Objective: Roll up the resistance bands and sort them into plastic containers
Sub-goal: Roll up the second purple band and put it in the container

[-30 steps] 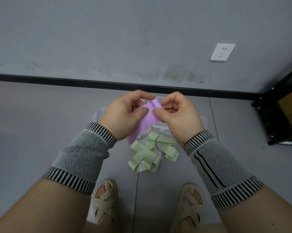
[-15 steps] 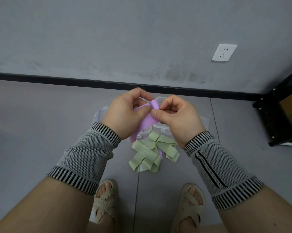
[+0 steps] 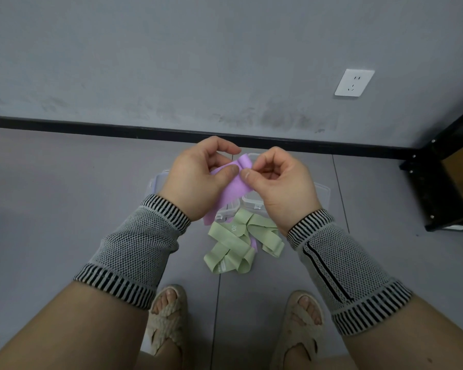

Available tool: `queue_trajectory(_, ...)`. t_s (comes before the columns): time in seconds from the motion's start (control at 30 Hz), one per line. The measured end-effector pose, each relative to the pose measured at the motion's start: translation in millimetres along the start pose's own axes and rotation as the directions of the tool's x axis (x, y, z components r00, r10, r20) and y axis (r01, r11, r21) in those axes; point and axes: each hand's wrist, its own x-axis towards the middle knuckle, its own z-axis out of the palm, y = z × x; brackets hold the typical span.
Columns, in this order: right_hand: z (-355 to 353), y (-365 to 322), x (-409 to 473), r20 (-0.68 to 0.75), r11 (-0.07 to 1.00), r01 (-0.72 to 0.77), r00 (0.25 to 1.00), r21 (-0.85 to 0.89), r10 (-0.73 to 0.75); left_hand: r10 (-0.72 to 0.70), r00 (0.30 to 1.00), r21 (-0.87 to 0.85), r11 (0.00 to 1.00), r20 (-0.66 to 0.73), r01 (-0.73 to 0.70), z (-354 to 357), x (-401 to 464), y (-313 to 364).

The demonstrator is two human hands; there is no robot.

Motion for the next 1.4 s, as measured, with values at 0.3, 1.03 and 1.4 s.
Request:
queue_trajectory(0.3, -7, -5, 1, 0.172, 0.976, -0.120, 0.981, 0.184, 0.088, -0.020, 0.999, -0.035, 0.999, -0.033, 0.019, 1, 1, -2)
queue_trajectory(1.03, -8, -8, 0, 0.148, 0.995, -0.100, 0.984, 0.016, 0.097, -0.066, 0.995, -0.075, 0.995, -0.068, 0.061, 1, 3, -2)
queue_trajectory(1.4, -8, -11, -2, 0.207, 0.982, -0.174, 0.966, 0.073, 0.156, -0.034, 0.999, -0.051, 0.998, -0.026, 0.033, 0, 2, -2)
